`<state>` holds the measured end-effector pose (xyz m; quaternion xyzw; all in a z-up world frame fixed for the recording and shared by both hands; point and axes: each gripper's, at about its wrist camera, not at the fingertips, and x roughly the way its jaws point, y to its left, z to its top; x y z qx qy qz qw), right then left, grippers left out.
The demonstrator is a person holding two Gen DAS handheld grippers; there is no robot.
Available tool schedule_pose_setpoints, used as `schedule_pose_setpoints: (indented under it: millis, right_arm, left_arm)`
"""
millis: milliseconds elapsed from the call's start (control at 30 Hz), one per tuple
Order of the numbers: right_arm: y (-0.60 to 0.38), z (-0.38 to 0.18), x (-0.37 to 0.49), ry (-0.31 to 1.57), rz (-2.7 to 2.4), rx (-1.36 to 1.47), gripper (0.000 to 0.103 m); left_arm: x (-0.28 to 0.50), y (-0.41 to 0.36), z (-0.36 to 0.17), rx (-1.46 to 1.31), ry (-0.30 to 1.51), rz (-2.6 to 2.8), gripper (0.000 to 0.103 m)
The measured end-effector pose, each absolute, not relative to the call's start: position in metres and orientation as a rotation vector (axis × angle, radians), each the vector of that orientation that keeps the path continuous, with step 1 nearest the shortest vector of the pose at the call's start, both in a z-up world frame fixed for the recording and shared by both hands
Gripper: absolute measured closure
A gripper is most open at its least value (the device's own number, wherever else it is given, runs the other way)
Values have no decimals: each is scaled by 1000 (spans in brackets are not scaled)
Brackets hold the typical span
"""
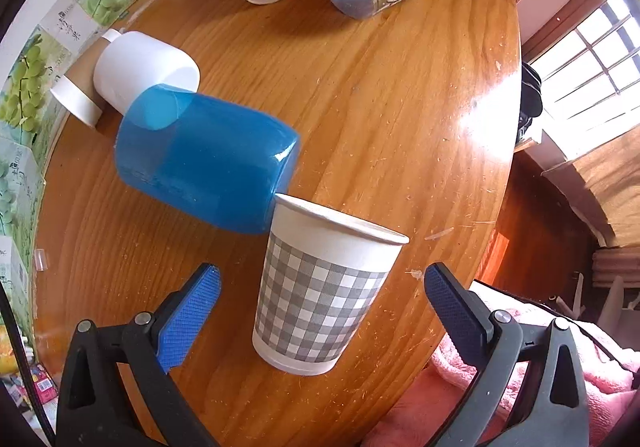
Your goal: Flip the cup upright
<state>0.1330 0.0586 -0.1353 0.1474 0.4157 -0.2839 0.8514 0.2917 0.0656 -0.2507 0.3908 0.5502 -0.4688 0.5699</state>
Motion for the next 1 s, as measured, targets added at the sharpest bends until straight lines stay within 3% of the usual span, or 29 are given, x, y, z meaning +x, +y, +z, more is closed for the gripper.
schedule_pose_setpoints:
  millis: [300,367,567,1000]
  right_arm:
    - [47,-140,131,913,-620,284,20]
    - [45,-141,130,918,-619,282,20]
    - [40,-140,124,919,-624,276,20]
    - [37,-134,114,889,-614,252,20]
  left_arm:
    - [298,52,-268,921,1360,-1083,3]
    - [303,49,-271,917,1378,-1074,11]
    - [304,45,-275,918,1419,-1063,22]
    - [290,38,-252,886,1356,-1046,22]
